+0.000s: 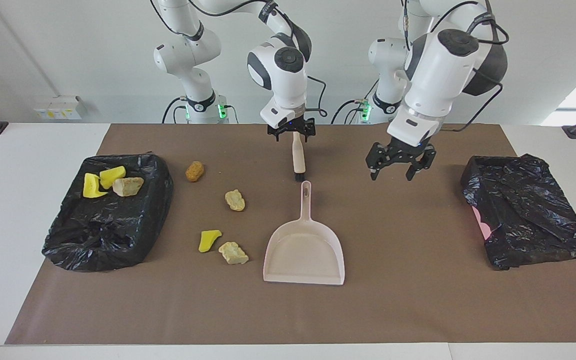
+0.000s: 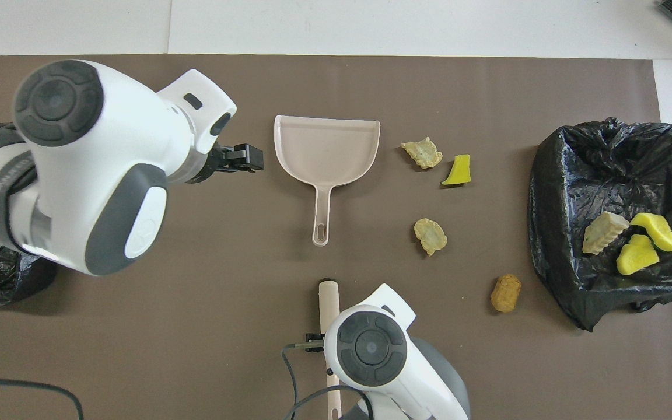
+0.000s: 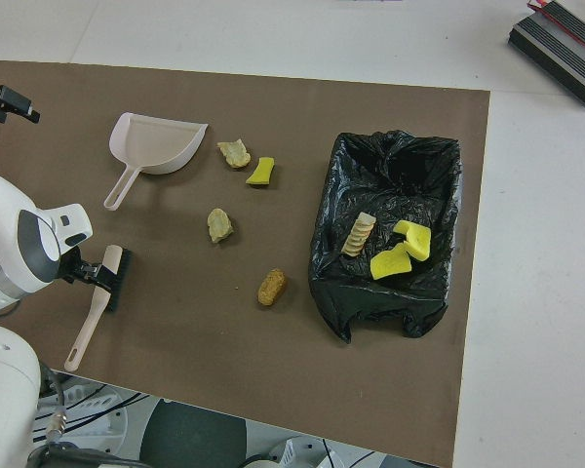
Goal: Sweep and dump trash in bin
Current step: 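Grasp the dustpan with the left gripper and lift it toward the robot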
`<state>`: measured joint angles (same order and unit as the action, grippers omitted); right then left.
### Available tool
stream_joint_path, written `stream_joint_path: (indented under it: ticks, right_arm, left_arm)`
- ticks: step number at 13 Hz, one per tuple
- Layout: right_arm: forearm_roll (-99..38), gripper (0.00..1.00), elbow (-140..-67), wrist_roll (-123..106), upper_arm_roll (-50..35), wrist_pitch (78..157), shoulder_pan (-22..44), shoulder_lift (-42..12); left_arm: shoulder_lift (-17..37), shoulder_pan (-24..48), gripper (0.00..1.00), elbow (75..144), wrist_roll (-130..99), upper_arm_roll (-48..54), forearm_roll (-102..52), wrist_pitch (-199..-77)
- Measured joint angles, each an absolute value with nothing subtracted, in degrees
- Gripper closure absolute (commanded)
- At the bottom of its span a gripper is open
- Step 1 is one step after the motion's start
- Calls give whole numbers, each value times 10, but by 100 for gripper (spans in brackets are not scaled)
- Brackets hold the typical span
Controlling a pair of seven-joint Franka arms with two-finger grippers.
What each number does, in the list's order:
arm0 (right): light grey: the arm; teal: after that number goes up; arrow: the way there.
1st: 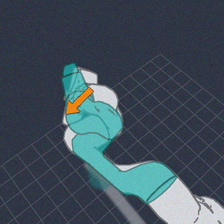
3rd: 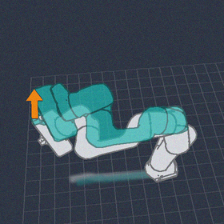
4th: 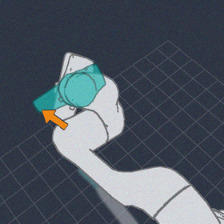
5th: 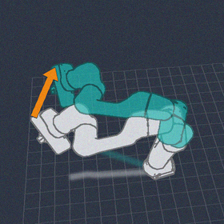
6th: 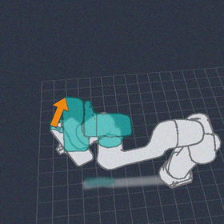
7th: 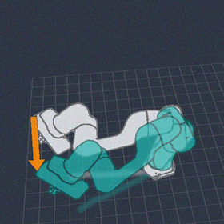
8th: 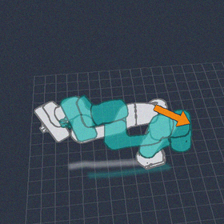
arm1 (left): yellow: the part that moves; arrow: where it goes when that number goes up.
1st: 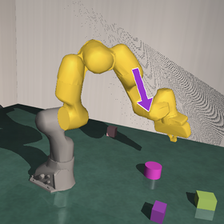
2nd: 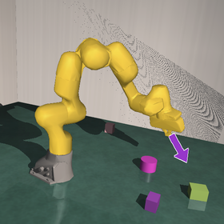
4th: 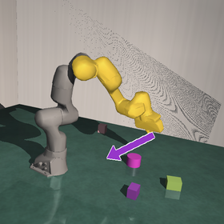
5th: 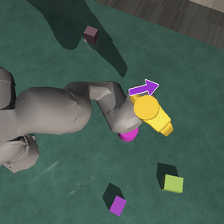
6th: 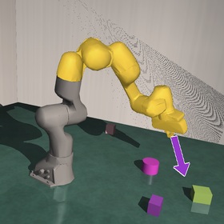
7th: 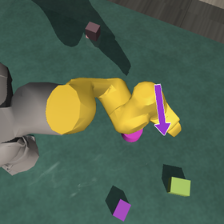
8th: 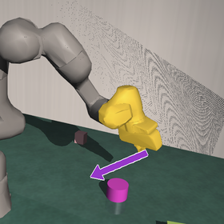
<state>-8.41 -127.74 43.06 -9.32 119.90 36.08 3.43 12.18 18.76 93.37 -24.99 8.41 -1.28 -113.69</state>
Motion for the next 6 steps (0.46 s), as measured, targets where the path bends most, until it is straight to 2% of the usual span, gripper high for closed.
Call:
stream_joint_path:
  ticks: [3,6]
  right_arm:
    - [-84,0,-1311,473,-93,1233,387,53]
    - [-84,0,-1352,484,-93,1265,405,69]
  left_arm:
    - [183,236,0,933,-328,84,8,-1209]
    - [218,259,0,934,-339,84,8,-1232]
